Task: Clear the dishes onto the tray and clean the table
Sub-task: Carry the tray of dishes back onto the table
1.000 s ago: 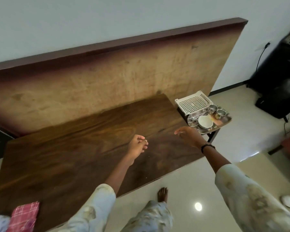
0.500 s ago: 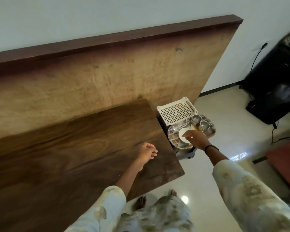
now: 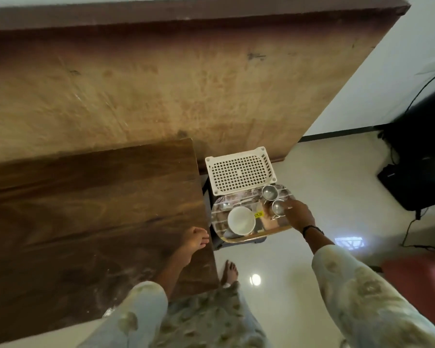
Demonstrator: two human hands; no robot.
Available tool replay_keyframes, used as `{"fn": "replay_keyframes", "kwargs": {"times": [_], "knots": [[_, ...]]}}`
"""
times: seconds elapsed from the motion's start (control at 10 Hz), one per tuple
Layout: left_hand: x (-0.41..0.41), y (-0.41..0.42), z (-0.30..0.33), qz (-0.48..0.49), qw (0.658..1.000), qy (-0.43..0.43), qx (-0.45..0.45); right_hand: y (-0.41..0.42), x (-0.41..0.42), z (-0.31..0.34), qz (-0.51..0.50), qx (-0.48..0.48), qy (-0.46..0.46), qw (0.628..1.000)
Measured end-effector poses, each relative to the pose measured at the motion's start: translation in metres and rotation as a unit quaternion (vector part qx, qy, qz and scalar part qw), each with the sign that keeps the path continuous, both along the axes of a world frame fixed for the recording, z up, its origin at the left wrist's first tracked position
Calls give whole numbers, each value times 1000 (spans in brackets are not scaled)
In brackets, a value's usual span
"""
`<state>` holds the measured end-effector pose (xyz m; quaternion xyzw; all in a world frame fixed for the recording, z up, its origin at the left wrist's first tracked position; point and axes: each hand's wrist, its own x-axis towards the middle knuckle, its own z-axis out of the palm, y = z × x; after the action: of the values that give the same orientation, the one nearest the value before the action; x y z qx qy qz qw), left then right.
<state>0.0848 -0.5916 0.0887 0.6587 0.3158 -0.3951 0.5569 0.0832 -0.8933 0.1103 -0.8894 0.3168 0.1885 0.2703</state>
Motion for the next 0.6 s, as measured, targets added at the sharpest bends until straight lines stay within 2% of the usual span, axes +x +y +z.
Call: {"fn": "replay_keyframes", "kwargs": {"times": [0.1,0.2,0.4,0.5,0.6], "knots": [[6,-30,-17,41,998,51,4,-42,14,-28,3,6,16,1000],[10,-45,-38,32,998,58,6,-68,25,-54,32,4,33,999],[24,-77,-78,12,995,64,81,-98,38,-119,46,24,67,996],[30,-86,-96,-8,994,67,88,-104,40,-144,53,13,46,997],[32,-91,-110,-7,992,73,100,-106,45,-160,8,21,16,1000]]}}
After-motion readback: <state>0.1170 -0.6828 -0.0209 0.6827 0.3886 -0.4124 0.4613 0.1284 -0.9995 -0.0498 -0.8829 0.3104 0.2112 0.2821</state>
